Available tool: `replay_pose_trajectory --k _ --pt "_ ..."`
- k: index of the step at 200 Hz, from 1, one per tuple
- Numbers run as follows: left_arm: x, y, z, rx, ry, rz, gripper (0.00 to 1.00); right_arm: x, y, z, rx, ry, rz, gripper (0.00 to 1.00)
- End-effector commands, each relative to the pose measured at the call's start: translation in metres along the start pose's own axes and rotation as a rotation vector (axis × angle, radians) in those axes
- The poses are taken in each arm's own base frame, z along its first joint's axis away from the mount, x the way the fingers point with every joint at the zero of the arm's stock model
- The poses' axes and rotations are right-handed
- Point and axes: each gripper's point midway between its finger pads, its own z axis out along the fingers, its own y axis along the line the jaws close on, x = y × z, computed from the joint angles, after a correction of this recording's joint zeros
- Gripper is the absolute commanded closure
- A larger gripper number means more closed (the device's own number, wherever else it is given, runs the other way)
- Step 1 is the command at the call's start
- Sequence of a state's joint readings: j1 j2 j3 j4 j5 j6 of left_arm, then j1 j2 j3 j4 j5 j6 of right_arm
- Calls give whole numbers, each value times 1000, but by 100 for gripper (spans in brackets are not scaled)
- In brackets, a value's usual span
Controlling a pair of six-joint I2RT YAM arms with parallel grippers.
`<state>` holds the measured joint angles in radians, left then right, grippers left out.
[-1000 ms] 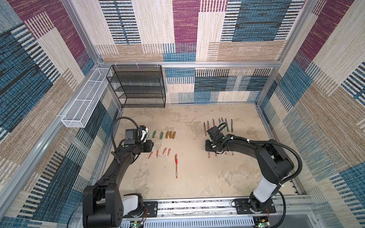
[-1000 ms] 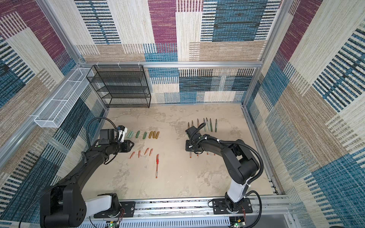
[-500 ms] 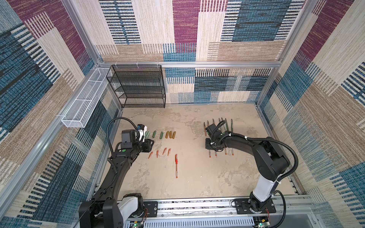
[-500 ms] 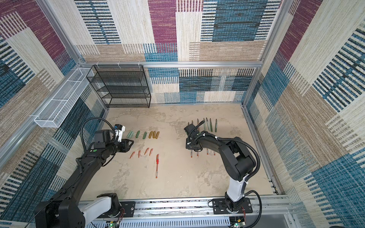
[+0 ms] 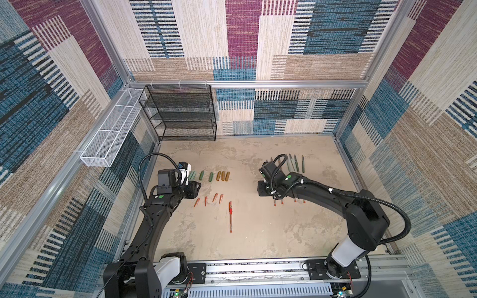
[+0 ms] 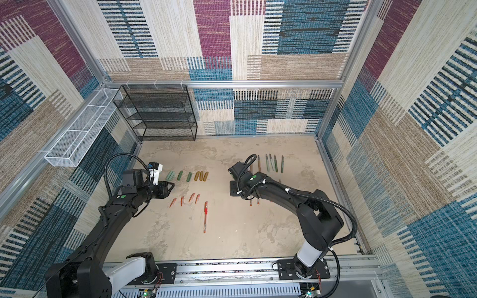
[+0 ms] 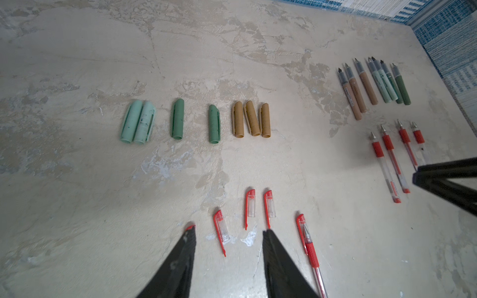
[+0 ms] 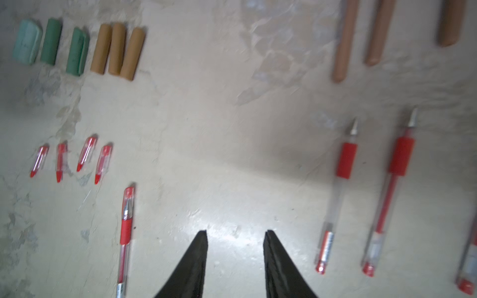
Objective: Open the pen caps
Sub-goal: 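Lay the uncapped red pen on the table and open the right gripper, then move the right gripper to the last capped red pen and grasp it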
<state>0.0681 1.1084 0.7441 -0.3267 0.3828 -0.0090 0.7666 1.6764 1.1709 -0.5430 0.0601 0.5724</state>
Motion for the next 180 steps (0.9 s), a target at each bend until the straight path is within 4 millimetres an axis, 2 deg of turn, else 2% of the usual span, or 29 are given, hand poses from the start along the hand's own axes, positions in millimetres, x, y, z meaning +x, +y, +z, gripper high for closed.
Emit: replay_pose_trajectory --k 1,46,104,118,126,132,139,180 --pt "-6 -1 0 12 -21 -16 54 18 30 8 -34 38 -24 59" --pt "-6 1 -1 10 -21 -23 53 56 84 28 -60 128 -138 57" --pt "-5 6 -1 -11 -27 -14 42 87 119 46 -70 210 -247 57" --pt "-4 7 1 -16 -27 -12 36 94 122 53 -69 232 -260 57" --pt "-5 5 0 -8 -25 -19 29 98 121 57 -52 252 -264 57" --pt "-5 4 -1 0 -24 -22 19 100 119 58 -35 264 -271 57" --pt "-6 3 -1 7 -23 -24 1 100 116 59 -12 268 -277 57" --pt "-6 5 -1 -4 -26 -32 1 111 111 67 9 305 -284 58"
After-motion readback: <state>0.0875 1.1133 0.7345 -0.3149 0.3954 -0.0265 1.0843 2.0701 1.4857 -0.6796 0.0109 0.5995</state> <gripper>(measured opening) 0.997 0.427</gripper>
